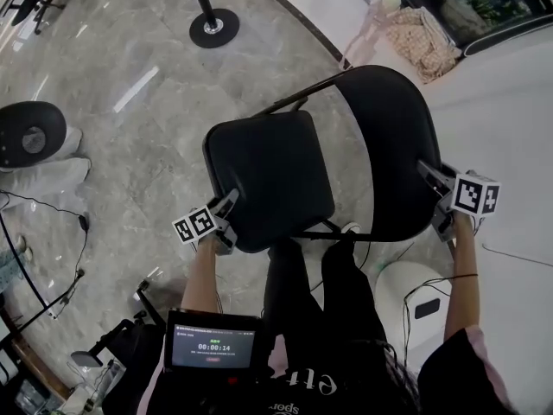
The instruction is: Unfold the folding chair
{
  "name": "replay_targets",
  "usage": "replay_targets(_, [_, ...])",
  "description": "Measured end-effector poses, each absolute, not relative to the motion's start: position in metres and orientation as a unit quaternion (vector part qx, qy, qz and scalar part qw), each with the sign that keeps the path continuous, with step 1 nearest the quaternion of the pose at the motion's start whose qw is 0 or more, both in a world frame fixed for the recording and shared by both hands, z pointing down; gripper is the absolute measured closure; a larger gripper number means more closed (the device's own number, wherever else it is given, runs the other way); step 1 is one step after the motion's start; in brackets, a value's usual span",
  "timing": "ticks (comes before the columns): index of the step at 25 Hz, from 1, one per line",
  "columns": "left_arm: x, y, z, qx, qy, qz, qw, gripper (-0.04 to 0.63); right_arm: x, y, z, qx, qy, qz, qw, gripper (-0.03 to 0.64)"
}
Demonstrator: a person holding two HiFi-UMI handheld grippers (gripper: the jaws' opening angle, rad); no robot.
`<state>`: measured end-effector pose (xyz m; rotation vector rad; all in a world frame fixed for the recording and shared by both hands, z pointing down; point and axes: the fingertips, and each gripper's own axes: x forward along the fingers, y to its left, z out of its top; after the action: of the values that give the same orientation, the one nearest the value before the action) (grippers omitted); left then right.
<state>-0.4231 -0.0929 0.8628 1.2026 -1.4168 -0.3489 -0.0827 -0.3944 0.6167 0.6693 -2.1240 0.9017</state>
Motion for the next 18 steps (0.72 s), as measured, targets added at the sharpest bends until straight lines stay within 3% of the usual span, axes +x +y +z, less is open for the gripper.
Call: replay_targets(18, [-0.467,-0.038,0.945,0.498,-0.612,-0.195,0.583,0.29,-0.134,-0.38,0.651,0.206,-0.86,0.3,0.359,0.466])
